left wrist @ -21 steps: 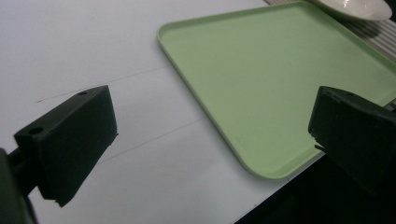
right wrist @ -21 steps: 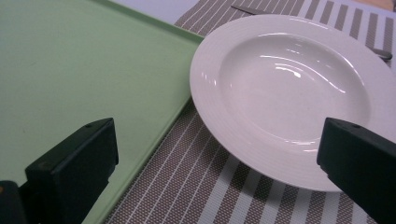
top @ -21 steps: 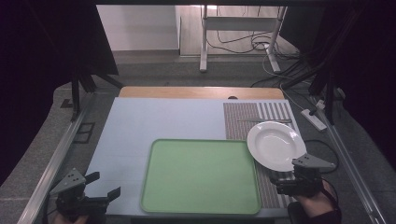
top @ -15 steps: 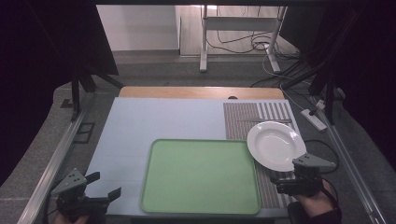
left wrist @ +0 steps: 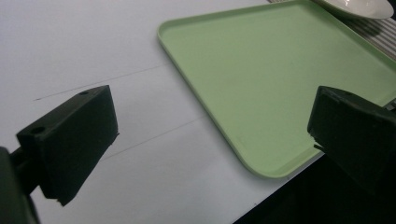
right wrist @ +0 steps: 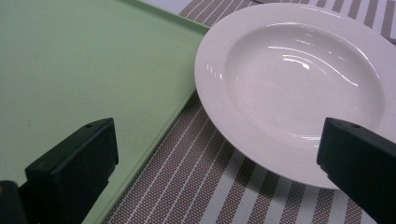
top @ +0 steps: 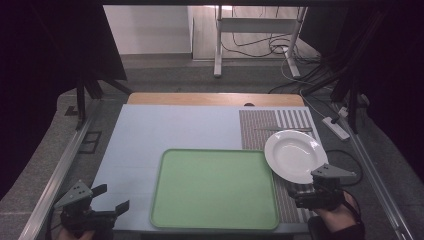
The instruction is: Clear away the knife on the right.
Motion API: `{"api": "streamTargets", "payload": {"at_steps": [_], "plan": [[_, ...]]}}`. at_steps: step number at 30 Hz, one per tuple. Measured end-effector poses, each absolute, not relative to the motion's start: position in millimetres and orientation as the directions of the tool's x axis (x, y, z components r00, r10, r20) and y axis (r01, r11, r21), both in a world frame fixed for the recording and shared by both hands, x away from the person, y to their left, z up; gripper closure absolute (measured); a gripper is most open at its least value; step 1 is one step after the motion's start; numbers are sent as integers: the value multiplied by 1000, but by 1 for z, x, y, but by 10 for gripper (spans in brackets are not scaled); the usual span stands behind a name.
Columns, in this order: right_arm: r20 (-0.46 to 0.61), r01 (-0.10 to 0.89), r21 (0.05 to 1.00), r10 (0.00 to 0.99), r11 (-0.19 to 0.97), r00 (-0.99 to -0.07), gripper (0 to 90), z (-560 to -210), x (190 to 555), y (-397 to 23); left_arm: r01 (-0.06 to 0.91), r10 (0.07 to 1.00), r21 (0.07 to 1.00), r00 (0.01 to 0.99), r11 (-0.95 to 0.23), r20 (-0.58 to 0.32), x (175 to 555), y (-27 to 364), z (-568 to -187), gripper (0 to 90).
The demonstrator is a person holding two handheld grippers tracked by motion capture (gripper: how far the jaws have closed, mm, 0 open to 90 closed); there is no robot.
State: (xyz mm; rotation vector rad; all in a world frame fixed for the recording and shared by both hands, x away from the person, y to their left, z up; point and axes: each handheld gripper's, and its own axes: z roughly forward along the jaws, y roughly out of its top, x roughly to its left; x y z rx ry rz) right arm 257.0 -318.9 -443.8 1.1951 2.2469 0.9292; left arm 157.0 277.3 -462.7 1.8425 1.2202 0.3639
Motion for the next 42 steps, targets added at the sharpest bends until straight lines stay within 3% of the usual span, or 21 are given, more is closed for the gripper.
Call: {"api": "streamTargets", "payload": {"at_steps": [10,19,31,42], "plan": [[-102,547,693,815,470,-571,0,-445,259,-311,600,855,788,474,-138,-212,157,278,-463,17],[-55,532,733,816,425,-575,0,-441,266,-309,601,856,788,471,-135,-213,157,278,-463,17],[-60,498,743,786,447,-616,0,-440,275,-302,605,857,785,467,-130,-218,157,278,-463,16],[-4,536,737,795,412,-606,0,-441,293,-298,607,858,784,465,-128,-219,158,278,-463,17]]}}
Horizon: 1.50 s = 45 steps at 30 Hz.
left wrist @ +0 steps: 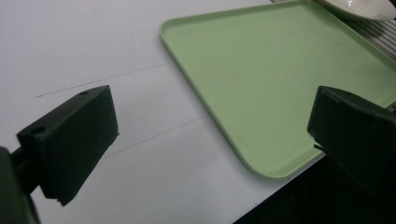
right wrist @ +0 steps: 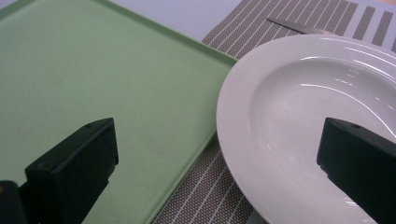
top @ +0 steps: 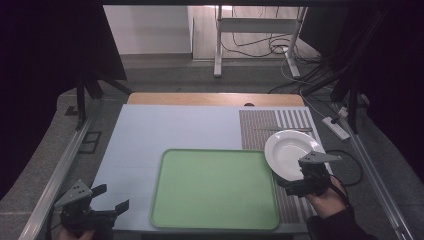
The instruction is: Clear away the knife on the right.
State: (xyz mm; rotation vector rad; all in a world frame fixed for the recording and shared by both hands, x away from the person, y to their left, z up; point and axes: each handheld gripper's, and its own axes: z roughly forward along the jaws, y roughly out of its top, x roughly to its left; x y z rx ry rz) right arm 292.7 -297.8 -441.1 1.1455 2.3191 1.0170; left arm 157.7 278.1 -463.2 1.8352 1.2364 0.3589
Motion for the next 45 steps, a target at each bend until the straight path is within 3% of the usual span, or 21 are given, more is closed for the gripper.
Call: {"api": "streamTargets", "payload": {"at_steps": [10,26,45], "plan": [[72,590,724,811,358,-581,0,-442,309,-297,608,858,784,463,-126,-221,158,278,-463,16],[-6,602,686,831,408,-556,0,-450,348,-286,611,858,782,463,-126,-223,158,278,-463,15],[3,642,664,857,383,-516,0,-458,395,-289,610,857,782,464,-128,-222,158,278,-463,14]]}}
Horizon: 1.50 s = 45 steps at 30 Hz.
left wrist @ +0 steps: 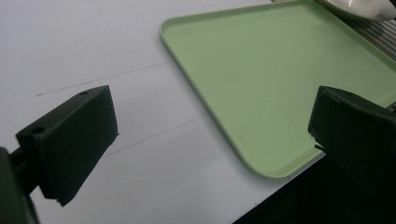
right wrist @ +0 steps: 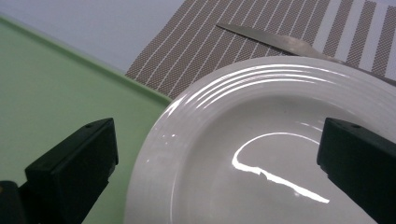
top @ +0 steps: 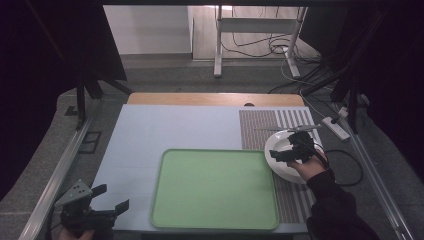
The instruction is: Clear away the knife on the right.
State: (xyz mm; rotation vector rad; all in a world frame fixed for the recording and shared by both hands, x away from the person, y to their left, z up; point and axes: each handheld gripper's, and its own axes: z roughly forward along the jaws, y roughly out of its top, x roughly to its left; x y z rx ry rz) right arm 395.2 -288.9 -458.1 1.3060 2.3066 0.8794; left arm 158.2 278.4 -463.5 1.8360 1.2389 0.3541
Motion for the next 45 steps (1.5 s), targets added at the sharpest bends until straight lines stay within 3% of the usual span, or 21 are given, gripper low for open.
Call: {"api": "streamTargets", "payload": {"at_steps": [45], "plan": [[-57,727,587,913,357,-403,0,-477,492,-307,609,855,783,467,-126,-225,158,279,-464,14]]}}
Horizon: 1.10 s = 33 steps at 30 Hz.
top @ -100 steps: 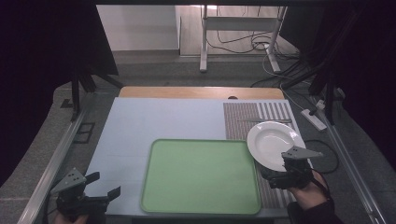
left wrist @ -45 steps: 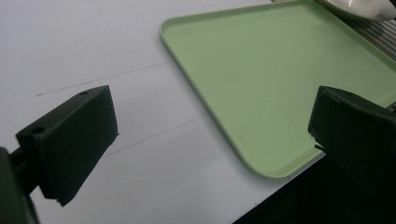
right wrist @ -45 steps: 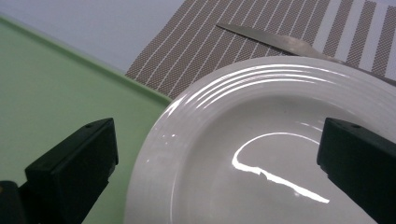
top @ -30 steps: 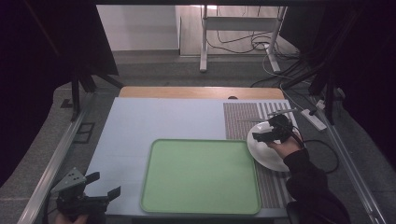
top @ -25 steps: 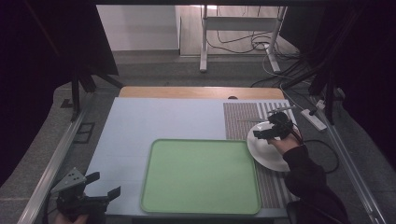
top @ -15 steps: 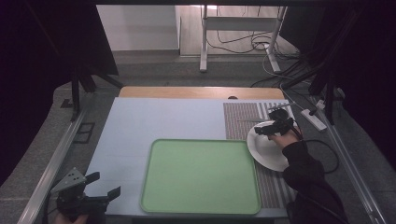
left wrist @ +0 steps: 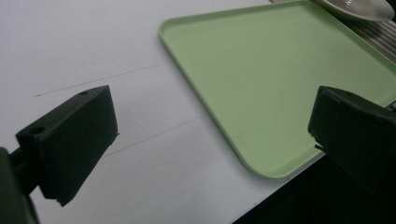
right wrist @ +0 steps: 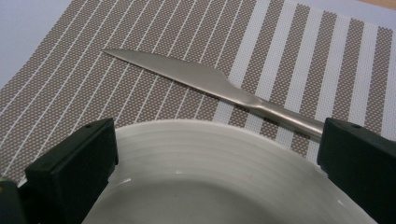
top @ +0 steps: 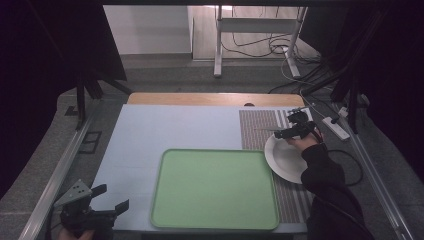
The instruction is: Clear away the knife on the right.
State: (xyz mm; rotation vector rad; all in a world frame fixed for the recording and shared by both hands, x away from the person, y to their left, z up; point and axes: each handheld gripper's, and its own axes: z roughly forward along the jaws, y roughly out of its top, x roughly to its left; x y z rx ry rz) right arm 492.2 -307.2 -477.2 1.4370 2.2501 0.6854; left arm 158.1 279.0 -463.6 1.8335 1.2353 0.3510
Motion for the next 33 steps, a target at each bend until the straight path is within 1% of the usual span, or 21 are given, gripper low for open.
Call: {"api": "streamTargets", "payload": {"at_steps": [12,13,14,16,18,21,27,29,33], "plan": [[-50,744,577,924,337,-380,8,-479,511,-313,608,854,784,468,-125,-227,158,279,-464,14],[-66,735,579,919,352,-388,70,-477,513,-314,608,854,784,468,-125,-227,158,279,-464,14],[-76,727,586,917,358,-391,102,-476,515,-315,608,854,784,468,-125,-227,158,279,-464,14],[-82,718,592,914,366,-399,204,-473,517,-317,607,854,785,468,-124,-227,158,279,-464,14],[-74,719,593,914,363,-400,336,-471,520,-319,607,854,785,468,-124,-228,158,280,-464,14],[-71,714,595,909,369,-410,498,-469,524,-323,608,854,785,468,-123,-229,158,280,-464,14],[-53,735,556,899,388,-435,804,-471,535,-332,608,854,784,467,-122,-230,158,280,-464,14],[-60,741,549,902,388,-428,900,-473,537,-335,608,854,784,467,-122,-230,158,280,-464,14],[-65,755,533,908,382,-413,900,-477,542,-343,609,854,784,467,-121,-230,158,280,-464,14]]}}
